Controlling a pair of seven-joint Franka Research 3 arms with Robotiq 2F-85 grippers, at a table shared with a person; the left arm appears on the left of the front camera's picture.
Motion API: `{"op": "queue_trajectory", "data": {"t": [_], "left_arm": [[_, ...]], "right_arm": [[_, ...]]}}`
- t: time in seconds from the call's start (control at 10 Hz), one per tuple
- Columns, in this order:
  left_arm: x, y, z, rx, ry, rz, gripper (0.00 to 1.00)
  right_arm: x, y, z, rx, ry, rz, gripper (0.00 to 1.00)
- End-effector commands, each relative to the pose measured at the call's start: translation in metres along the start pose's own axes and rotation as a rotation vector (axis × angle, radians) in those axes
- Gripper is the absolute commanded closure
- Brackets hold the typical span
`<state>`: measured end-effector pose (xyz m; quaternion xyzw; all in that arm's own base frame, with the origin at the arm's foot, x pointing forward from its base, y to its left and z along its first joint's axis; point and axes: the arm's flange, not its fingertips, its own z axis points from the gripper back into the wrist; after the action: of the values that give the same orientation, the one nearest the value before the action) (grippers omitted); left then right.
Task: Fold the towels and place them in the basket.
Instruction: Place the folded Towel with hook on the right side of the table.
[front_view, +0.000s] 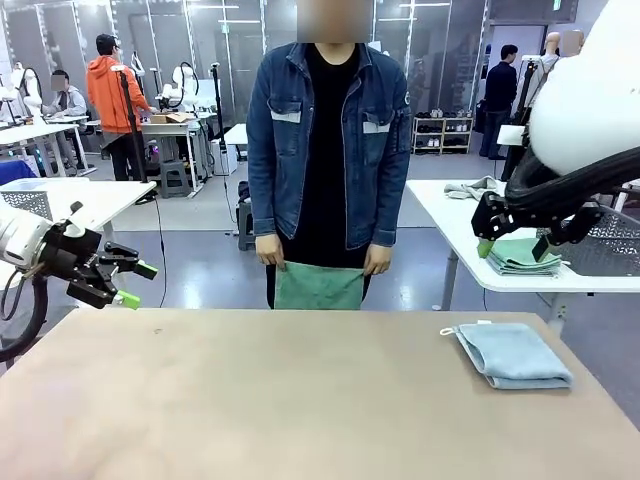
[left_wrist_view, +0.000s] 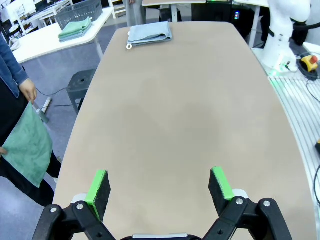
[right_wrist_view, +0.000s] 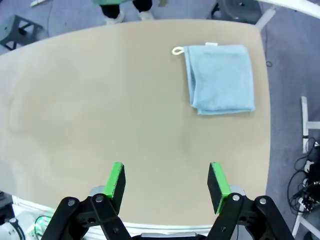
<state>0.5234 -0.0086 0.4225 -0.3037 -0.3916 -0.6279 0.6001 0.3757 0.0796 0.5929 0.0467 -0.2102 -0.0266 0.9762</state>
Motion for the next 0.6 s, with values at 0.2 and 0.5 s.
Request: {"op": "queue_trajectory", "data": {"t": [0.2,0.5], "left_arm": [[0.0018,-0.0009,0.0003,0.002,0.001,-0.002,0.0],[0.0018,-0.0009,0.0003,0.002,0.001,-0.002,0.0]], "right_arm": [[-0.0006,-0.0185,0.0024,0.069,0.097,0.053,0.17],[-0.0068,-0.0104,0.0053,0.05,0.045,0.017,0.17]]}}
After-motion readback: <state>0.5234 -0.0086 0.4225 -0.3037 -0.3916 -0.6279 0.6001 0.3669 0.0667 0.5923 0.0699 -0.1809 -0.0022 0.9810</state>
